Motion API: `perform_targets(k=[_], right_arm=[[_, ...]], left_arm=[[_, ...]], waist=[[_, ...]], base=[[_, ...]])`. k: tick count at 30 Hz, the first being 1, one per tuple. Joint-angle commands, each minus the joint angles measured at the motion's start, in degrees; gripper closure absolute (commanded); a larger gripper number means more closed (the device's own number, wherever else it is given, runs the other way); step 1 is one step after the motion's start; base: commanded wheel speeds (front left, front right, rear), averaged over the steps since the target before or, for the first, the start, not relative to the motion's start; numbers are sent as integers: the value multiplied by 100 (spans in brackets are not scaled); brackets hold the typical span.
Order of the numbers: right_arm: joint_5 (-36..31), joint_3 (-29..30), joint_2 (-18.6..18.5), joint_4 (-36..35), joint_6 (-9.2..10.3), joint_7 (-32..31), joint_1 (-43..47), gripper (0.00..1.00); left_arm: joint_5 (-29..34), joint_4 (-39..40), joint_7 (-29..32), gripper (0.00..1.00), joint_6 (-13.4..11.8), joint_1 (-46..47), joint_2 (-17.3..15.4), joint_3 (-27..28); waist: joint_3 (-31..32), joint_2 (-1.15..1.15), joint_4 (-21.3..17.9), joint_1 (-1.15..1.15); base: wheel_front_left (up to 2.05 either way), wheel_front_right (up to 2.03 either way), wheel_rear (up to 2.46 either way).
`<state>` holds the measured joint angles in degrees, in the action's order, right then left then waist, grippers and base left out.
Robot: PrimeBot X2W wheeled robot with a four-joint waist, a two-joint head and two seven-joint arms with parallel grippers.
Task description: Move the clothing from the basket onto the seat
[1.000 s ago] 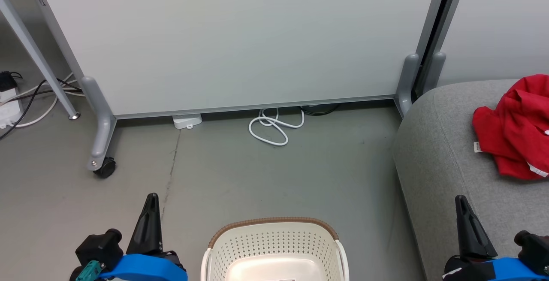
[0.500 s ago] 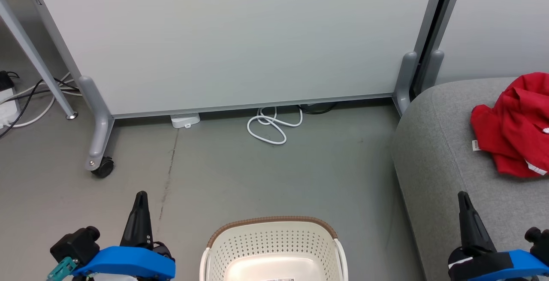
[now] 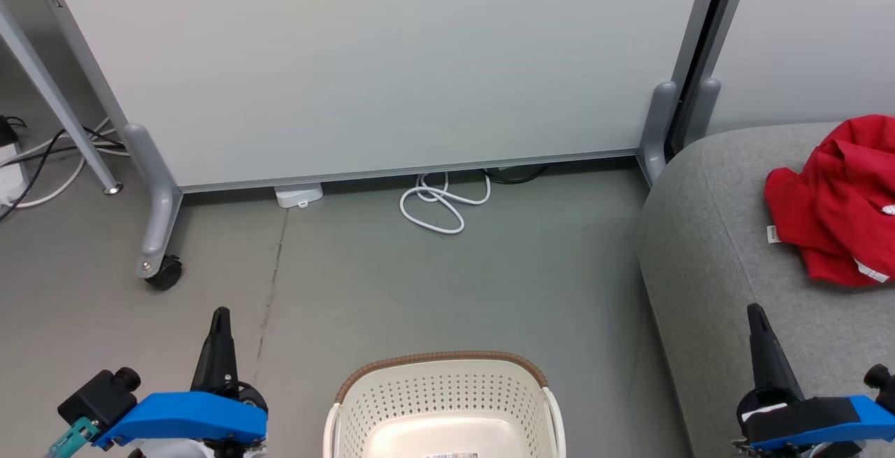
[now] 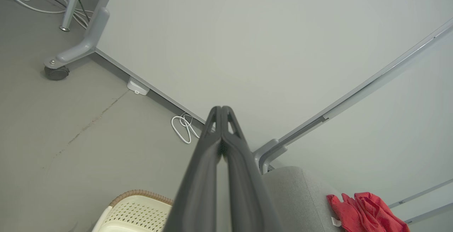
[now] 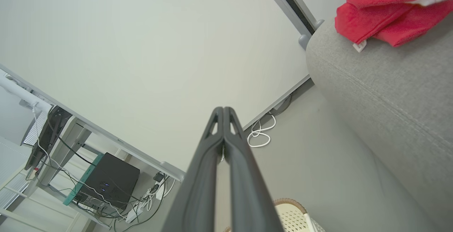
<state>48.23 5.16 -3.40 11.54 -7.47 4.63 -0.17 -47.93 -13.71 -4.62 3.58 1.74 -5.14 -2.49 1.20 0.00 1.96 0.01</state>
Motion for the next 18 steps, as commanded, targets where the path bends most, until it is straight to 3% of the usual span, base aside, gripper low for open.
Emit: perform_targets(k=[1,18], right_arm=[[167,21,-4,-48,-2,-33,-169,100],[1323,56,12,33,-3,-331,-299,100]], left_arm=[[-161,57,35,100,44,187,-1,66],[-1326,34,331,100,143,277,61,301]], waist=[[-2,0,-2,0],[-30,0,-43,0]], base=[[0,0,0],[0,0,0]])
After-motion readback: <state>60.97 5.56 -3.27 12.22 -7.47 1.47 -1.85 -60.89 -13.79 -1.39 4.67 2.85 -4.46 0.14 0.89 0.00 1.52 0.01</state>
